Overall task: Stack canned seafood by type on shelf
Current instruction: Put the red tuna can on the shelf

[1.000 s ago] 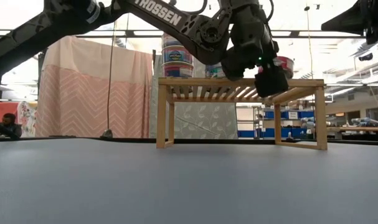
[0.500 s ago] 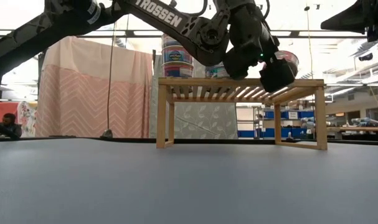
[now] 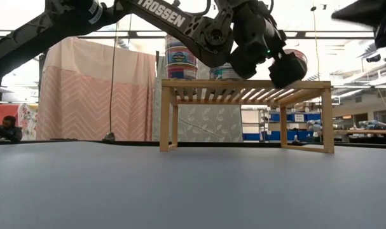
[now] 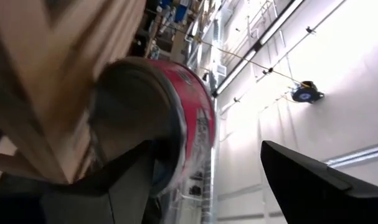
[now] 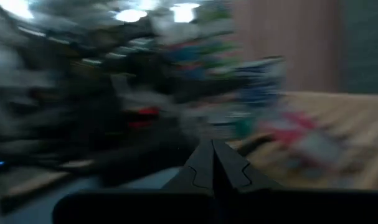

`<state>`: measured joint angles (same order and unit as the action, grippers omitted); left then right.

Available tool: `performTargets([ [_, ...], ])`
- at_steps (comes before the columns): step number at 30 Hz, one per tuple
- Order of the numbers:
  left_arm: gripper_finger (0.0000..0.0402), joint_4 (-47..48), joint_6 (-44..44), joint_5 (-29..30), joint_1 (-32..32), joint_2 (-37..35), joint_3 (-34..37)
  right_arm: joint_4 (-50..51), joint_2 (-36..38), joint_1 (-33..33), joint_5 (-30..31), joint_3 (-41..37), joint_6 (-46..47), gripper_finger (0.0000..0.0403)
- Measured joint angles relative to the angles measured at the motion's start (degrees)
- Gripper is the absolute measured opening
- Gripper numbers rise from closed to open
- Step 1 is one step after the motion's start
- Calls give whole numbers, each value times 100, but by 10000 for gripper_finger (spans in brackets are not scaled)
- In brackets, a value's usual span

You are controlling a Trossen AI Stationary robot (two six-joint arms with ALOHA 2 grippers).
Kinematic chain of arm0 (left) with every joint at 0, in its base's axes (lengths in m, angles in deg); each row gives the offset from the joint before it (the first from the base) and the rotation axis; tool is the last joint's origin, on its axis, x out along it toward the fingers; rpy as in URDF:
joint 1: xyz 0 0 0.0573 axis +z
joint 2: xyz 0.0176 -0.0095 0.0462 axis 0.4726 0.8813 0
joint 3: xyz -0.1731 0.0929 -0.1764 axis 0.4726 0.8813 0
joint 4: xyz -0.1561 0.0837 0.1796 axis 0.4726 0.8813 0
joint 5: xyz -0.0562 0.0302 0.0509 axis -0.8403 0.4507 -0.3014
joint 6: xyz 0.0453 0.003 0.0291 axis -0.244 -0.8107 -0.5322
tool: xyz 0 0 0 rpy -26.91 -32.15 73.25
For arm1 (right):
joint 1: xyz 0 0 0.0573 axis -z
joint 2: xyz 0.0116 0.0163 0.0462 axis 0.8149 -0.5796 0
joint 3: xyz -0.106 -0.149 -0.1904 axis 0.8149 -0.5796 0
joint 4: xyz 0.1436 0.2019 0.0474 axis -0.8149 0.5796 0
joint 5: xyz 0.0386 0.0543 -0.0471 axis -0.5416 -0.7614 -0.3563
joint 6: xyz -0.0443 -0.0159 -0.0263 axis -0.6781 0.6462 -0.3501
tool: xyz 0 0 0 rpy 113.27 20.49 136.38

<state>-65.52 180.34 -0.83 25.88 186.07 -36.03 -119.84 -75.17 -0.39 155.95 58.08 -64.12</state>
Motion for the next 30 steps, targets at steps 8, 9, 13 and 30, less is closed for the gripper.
performTargets([
  [8,295,-246,-7,-303,24,0,-1,-29,138,-2131,-1408,4,2073,0],
  [9,295,-243,-6,-308,25,0,-1,-32,140,-2349,-1764,4,2403,0],
  [13,296,-244,-6,-311,43,0,-1,401,135,-3016,-2157,284,3010,0],
  [30,296,-578,156,-543,87,-2,-1,12611,-574,-1620,-1543,4909,7553,0],
])
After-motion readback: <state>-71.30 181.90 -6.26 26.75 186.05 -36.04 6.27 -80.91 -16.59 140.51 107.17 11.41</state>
